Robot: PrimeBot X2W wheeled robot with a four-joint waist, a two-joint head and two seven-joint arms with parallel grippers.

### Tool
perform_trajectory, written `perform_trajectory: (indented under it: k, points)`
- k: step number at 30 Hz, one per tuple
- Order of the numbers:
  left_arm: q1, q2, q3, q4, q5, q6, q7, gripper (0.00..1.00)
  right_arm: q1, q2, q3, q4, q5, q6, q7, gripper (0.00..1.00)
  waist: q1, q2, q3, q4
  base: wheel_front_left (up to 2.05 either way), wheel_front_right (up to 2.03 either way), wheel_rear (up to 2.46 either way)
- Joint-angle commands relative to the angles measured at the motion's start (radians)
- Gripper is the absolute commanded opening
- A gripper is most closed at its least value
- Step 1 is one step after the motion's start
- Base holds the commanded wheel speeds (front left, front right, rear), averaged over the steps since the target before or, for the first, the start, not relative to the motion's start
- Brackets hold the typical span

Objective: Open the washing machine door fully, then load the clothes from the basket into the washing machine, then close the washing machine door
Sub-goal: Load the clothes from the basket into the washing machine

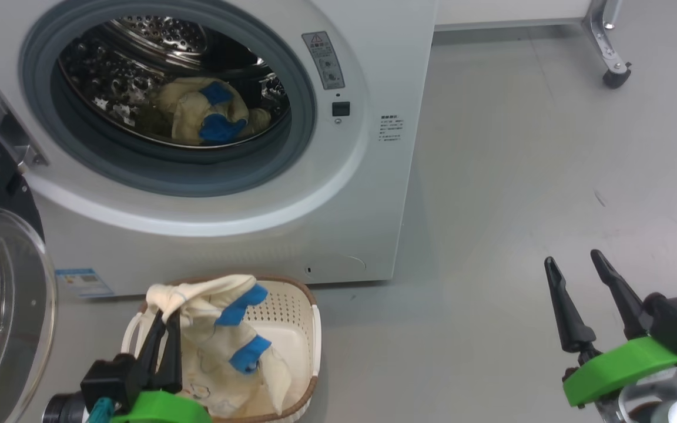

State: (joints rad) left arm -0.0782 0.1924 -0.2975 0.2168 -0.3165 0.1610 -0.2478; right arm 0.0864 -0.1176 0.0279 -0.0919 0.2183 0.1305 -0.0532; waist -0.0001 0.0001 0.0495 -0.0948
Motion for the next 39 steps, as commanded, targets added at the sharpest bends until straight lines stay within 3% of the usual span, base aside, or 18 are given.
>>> perform_trajectory:
  k: [1,21,39]
  points:
    - [-0.012,0.019,0.041,-0.045,0.007,0.009,-0.014,0.0,-0.007,0.0,0.005,-0.041,-0.007,0.0,0.004,1.0,0.0001,-0.0001,-0.028,0.007,0.0,0.0,0.0]
    - [0.05,0.029,0.034,-0.092,-0.014,0.028,0.003,0.0,0.038,0.029,-0.011,-0.078,-0.021,0.0,0.031,1.0,0.0001,-0.0001,-0.054,0.019,0.0,0.0,0.0]
    - [-0.052,0.018,0.031,-0.02,-0.034,0.022,0.017,0.0,0.014,0.024,0.029,-0.091,-0.012,0.0,0.039,1.0,0.0001,-0.0001,0.009,0.015,0.0,0.0,0.0]
